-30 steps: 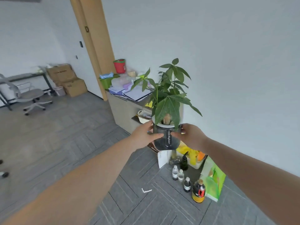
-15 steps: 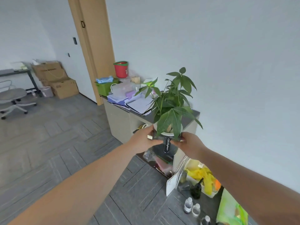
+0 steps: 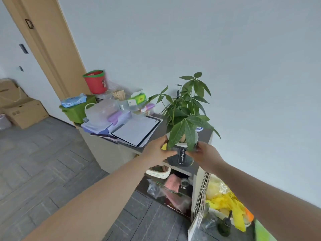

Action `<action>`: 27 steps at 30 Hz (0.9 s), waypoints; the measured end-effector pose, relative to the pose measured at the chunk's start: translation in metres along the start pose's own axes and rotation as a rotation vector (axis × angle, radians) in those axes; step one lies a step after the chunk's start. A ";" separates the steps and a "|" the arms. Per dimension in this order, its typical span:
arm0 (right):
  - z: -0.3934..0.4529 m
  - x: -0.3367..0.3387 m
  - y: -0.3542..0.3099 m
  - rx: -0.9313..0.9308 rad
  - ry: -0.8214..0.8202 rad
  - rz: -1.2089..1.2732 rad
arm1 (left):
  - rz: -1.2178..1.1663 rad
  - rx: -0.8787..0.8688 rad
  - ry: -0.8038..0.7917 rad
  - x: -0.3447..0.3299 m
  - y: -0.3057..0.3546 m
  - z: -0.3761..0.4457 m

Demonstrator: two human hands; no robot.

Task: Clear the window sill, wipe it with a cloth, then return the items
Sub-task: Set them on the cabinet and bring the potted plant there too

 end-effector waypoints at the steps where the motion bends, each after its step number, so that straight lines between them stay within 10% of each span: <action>1: 0.020 -0.003 0.004 -0.024 0.002 0.001 | 0.008 -0.008 -0.017 0.001 -0.005 0.021; 27: 0.289 -0.088 0.093 -0.435 0.233 0.060 | -0.057 -0.233 -0.425 -0.049 -0.163 0.351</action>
Point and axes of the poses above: each hand's wrist, its own z-axis towards the middle knuckle, its own x-axis out of the back of the hand, y = z × x, the point moved 10 cm from there along z, towards the middle knuckle, and after that the axes turned 1 degree about z, right-handed, at the moved point
